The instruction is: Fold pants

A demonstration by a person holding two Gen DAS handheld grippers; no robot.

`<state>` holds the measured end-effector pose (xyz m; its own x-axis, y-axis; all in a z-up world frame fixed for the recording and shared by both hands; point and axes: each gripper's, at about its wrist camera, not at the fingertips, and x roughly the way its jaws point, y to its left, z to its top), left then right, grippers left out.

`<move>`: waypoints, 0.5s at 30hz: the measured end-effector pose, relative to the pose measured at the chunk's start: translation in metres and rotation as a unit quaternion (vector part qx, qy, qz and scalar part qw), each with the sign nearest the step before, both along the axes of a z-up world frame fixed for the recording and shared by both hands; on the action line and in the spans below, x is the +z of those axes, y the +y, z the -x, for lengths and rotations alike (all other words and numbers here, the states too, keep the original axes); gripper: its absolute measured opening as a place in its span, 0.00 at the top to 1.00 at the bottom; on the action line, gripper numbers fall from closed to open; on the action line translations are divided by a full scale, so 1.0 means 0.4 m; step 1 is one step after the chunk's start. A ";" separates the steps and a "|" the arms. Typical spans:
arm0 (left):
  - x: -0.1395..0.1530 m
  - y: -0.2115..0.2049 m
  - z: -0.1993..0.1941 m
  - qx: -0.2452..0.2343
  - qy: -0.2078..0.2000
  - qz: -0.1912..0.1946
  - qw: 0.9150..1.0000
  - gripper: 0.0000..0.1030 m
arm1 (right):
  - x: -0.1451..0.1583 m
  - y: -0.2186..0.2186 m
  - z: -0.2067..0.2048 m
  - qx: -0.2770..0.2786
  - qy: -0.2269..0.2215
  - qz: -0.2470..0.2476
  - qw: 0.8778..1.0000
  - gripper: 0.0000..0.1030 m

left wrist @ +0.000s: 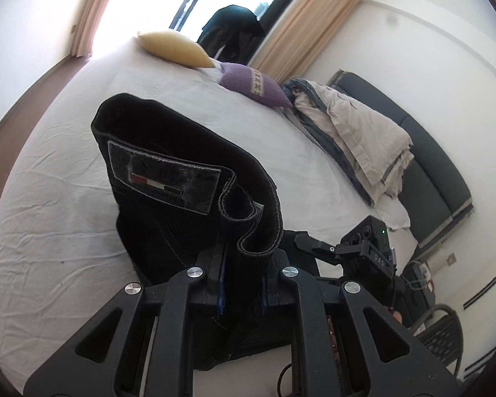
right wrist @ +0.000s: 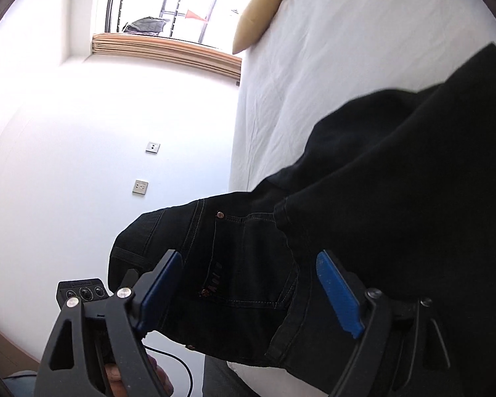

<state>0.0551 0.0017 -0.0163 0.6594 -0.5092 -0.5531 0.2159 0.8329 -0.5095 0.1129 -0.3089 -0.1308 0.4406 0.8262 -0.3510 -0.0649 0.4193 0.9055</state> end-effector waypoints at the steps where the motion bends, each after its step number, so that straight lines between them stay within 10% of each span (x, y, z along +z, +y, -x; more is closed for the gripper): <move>1: 0.001 -0.040 0.005 -0.015 -0.002 -0.009 1.000 0.88 | 0.026 -0.013 0.001 0.007 -0.009 0.003 1.000 0.16; 12: -0.074 -0.433 0.020 -0.142 -0.002 -0.123 0.982 0.87 | 0.157 -0.070 -0.016 0.073 -0.033 0.120 0.990 0.11; 15: -0.106 -0.528 0.033 -0.171 -0.001 -0.151 0.974 0.87 | 0.121 -0.083 -0.007 0.075 -0.012 0.175 0.982 0.40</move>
